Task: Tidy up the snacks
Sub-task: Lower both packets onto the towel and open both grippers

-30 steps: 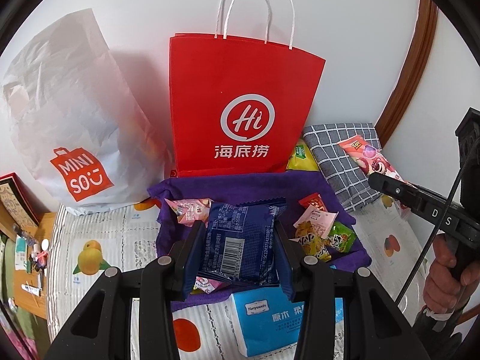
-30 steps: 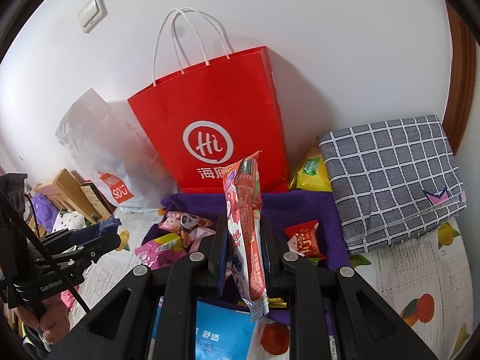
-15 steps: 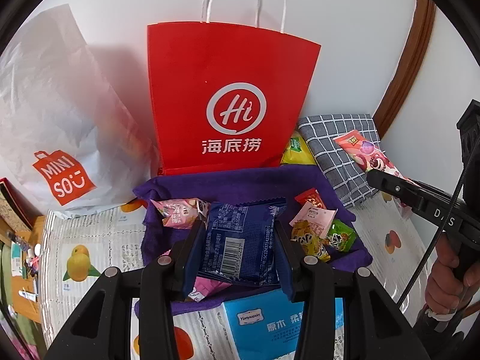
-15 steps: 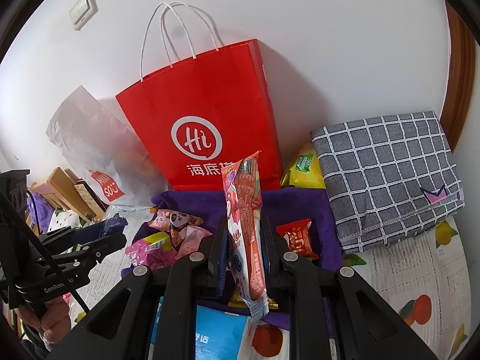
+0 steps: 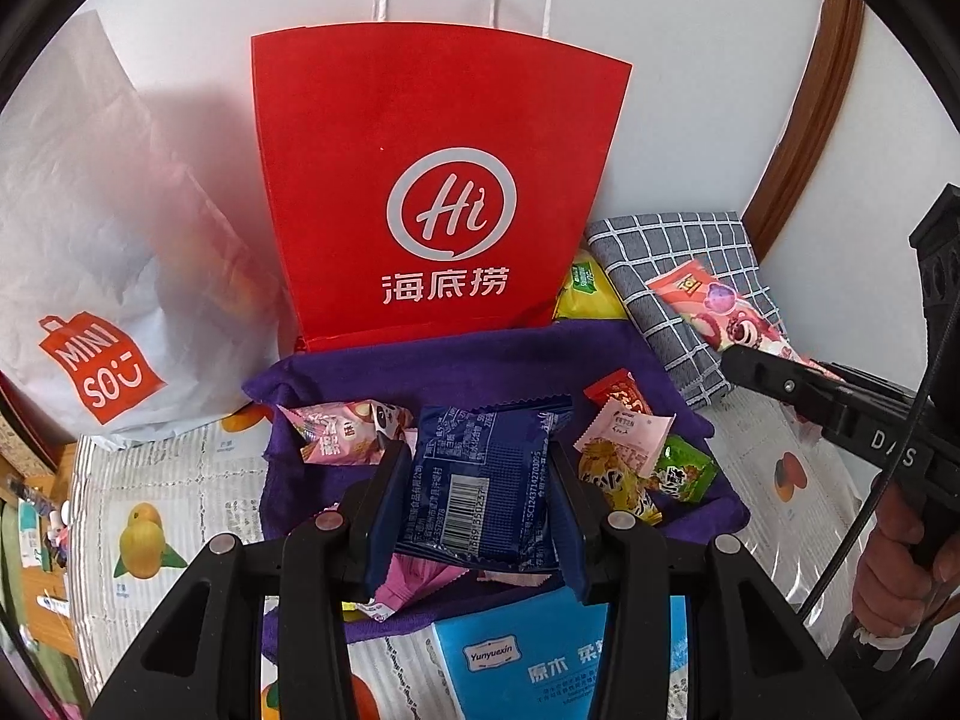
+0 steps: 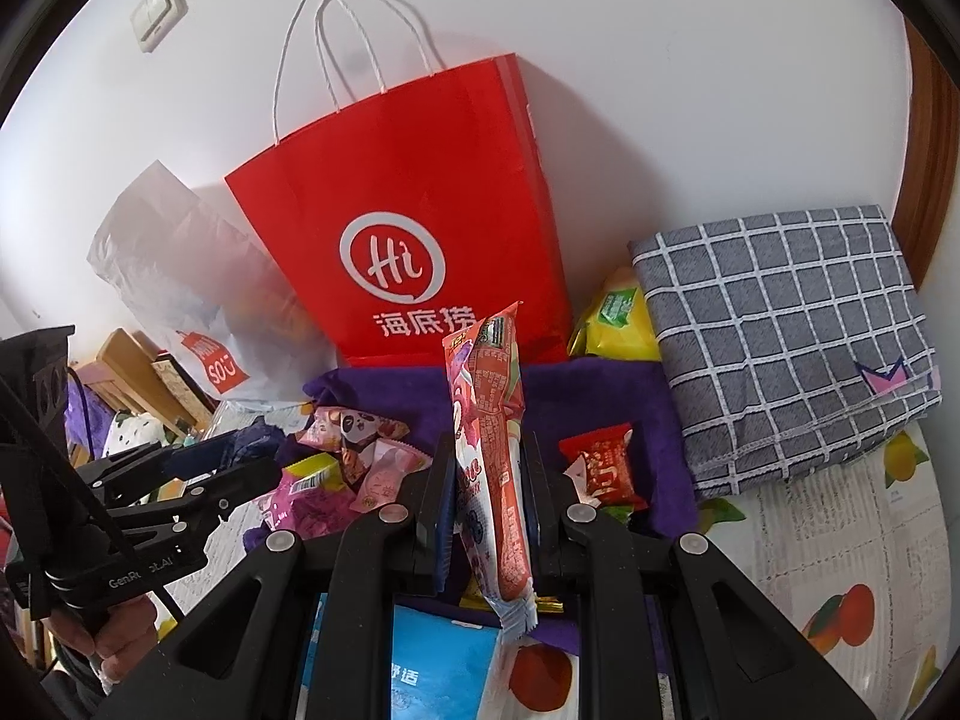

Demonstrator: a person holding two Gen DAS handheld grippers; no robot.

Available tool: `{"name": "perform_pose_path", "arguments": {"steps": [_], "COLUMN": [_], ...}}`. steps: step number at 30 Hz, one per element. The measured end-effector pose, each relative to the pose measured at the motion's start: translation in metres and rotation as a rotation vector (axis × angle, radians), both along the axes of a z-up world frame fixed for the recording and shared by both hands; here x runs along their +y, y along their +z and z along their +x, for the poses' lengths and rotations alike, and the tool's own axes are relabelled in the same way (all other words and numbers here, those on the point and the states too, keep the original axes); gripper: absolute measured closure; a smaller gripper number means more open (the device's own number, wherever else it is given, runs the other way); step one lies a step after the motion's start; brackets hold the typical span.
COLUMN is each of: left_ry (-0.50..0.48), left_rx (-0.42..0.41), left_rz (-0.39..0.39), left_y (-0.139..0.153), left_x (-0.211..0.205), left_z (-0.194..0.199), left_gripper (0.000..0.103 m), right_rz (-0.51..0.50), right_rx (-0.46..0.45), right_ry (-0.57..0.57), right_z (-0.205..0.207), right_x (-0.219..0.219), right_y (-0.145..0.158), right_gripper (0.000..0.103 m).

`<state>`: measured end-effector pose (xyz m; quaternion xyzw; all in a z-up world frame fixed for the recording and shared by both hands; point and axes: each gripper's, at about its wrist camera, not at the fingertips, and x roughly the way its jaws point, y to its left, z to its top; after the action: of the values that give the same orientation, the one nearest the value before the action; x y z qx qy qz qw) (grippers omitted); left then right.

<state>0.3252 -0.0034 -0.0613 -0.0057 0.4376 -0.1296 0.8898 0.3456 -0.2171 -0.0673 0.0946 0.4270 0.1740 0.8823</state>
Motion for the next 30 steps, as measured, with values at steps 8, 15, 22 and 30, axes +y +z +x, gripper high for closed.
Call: {"name": "perform_pose_path", "arguments": {"steps": [8,15,22,30], "left_ry": [-0.013,-0.01,-0.026,-0.04], "left_rx": [0.009,0.018,0.061,0.101], "left_rz": [0.014,0.014,0.004,0.01], "left_y": [-0.006,-0.012,-0.026,-0.04], "left_x": [-0.001,0.001,-0.003,-0.007], "left_z": [0.007,0.015,0.023,0.032], "left_gripper": [0.062,0.062,0.062,0.061], "right_rz": [-0.003,-0.022,-0.04,-0.065], "right_rx": [0.027,0.049,0.092,0.16], "right_ry": [0.001,0.004,0.017,0.059], "right_z": [0.005,0.011,0.019,0.025], "right_x": [0.003,0.005,0.01,0.03], "right_y": [-0.009,-0.02,-0.035,-0.062], "right_gripper": [0.085,0.085,0.085,0.085]}}
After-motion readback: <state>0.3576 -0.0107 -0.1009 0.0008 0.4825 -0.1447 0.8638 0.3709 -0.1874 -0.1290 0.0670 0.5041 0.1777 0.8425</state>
